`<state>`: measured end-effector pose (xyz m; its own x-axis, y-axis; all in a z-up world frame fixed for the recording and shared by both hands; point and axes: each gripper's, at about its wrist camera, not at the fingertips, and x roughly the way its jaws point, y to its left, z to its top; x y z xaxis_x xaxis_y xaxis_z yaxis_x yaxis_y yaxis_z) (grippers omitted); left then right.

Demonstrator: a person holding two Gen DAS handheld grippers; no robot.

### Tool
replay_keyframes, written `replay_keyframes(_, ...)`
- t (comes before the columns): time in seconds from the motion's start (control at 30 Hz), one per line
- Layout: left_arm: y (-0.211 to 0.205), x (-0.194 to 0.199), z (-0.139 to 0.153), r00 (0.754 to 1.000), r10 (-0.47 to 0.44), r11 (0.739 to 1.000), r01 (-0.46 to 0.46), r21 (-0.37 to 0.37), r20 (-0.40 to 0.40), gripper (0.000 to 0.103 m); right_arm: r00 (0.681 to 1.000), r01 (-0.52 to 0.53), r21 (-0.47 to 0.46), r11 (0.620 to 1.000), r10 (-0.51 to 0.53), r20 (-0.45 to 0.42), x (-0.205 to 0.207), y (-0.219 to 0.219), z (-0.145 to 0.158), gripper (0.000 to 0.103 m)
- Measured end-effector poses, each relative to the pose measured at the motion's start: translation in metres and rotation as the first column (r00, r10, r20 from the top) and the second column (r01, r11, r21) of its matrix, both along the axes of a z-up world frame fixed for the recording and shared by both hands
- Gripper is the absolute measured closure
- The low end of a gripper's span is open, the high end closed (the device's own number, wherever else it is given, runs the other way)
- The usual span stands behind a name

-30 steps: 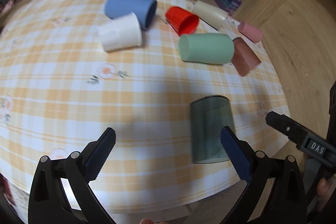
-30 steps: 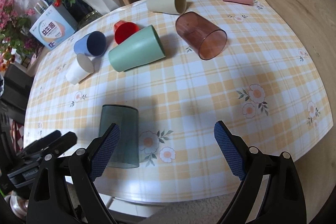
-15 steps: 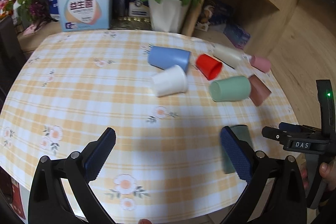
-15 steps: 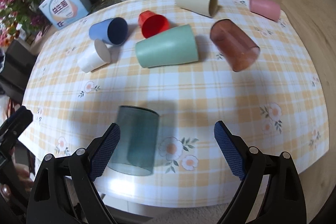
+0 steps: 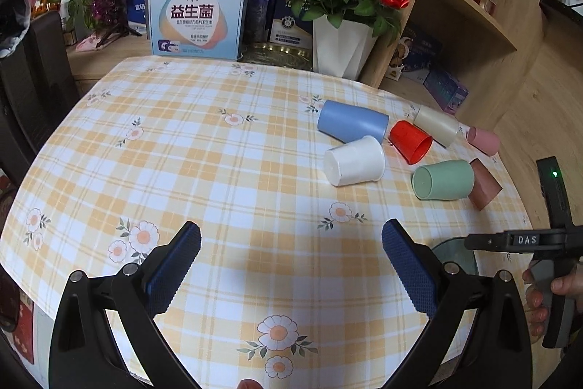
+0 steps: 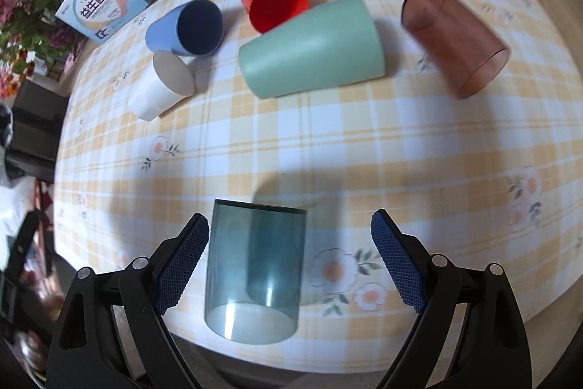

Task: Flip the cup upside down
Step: 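Move the right tool to the teal cup and close around it, then lift and rotate the teal cup with the right tool, opening downward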

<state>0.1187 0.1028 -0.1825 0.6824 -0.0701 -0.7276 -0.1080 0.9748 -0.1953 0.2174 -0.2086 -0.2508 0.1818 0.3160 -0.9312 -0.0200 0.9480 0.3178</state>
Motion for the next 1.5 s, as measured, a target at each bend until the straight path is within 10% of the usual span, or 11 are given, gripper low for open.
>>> replay_keyframes(0.7, 0.002, 0.000, -0.016, 0.998, 0.001, 0.998, -0.005, -0.060, -0.056, 0.006, 0.989, -0.013, -0.046, 0.999, 0.006, -0.150, 0.013, 0.028, -0.034, 0.040)
replay_keyframes(1.5, -0.015, -0.006, -0.008, 0.999, -0.002, 0.998, -0.002, -0.065, -0.054, 0.006, 0.984, -0.013, -0.037, 0.999, 0.019, 0.179, -0.057, -0.015, 0.024, 0.041)
